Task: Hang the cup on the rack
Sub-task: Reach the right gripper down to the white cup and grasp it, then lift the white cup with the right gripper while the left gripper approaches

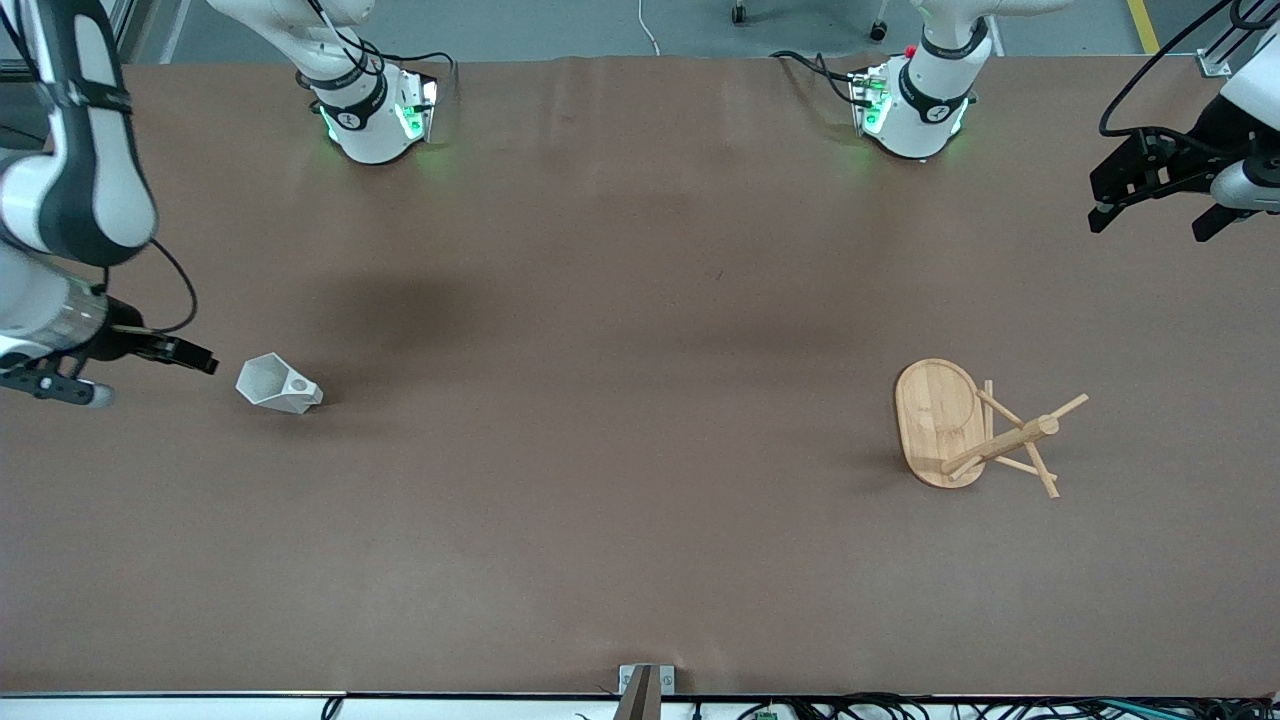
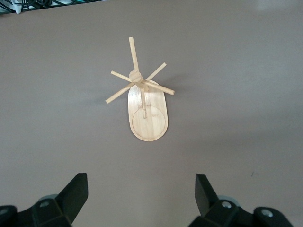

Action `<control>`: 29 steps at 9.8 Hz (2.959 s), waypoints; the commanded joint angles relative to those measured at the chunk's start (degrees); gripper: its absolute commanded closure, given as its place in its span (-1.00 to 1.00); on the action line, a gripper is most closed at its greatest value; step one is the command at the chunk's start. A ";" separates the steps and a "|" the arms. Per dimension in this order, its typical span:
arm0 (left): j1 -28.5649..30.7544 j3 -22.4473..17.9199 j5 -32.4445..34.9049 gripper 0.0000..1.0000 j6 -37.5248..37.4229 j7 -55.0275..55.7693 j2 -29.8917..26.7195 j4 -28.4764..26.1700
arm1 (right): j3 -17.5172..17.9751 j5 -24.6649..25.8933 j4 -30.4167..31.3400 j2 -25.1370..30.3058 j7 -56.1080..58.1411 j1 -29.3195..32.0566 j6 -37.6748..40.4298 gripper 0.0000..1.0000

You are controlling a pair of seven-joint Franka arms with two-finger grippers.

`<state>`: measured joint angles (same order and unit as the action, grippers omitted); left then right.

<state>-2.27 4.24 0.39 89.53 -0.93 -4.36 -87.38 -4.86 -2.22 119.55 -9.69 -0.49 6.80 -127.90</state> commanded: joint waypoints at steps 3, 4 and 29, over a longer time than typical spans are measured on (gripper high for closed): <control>0.16 0.24 -0.21 -1.00 -0.32 -0.03 0.93 0.01 | 0.37 0.64 6.31 -5.24 1.28 0.94 -11.84 -1.00; 0.25 0.16 -0.21 -1.00 -0.32 -0.21 0.76 0.10 | 0.37 0.64 6.31 -6.29 1.28 0.94 -12.63 -1.00; -5.11 24.40 -14.00 -1.00 26.73 -16.28 24.40 0.28 | 4.77 -39.82 -11.36 -3.76 23.60 -0.91 27.66 0.99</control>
<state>-7.68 27.04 -11.77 114.57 -14.72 18.37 -86.87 -0.26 -35.31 107.30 -15.39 20.84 5.39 -104.53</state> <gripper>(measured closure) 0.000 0.960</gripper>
